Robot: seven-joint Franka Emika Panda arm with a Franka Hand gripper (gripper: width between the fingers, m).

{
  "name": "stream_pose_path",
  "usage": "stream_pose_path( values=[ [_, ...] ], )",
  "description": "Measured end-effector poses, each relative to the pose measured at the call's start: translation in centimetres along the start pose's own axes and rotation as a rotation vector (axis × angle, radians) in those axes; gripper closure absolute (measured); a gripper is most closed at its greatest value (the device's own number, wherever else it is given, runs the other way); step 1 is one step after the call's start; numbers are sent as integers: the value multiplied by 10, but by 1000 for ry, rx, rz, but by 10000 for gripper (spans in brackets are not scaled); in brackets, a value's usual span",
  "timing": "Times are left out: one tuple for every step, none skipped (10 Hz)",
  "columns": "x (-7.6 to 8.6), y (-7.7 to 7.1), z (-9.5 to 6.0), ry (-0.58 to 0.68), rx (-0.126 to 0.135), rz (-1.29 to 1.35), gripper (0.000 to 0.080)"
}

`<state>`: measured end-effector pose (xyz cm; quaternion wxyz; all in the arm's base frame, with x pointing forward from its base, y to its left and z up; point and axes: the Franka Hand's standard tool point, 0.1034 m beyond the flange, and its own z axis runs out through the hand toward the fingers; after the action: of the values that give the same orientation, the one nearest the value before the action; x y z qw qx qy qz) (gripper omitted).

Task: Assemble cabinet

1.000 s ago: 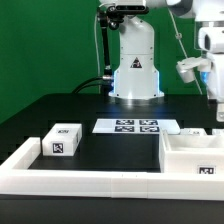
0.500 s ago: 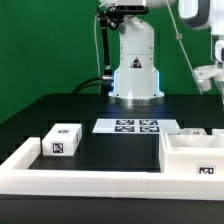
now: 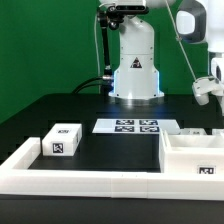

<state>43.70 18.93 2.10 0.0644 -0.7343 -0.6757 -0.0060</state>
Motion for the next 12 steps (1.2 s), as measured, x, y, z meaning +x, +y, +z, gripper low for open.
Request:
stream_pose_path(
  values=[
    [1, 0, 3, 7, -5, 2, 150],
    [0, 0, 2, 6, -5, 3, 150],
    [0, 0, 3, 6, -4, 3, 280],
    [0, 0, 3, 6, -4, 3, 280],
    [0, 0, 3, 6, -4, 4, 432],
    [0, 0, 3, 6, -4, 4, 570],
    [0, 0, 3, 6, -4, 4, 702],
    [0, 0, 3, 7, -5, 4, 702],
    [0, 0, 3, 7, -5, 4, 740],
    [0, 0, 3, 7, -5, 4, 740],
    [0, 0, 3, 7, -5, 4, 740],
    [0, 0, 2, 7, -5, 4, 740]
  ],
)
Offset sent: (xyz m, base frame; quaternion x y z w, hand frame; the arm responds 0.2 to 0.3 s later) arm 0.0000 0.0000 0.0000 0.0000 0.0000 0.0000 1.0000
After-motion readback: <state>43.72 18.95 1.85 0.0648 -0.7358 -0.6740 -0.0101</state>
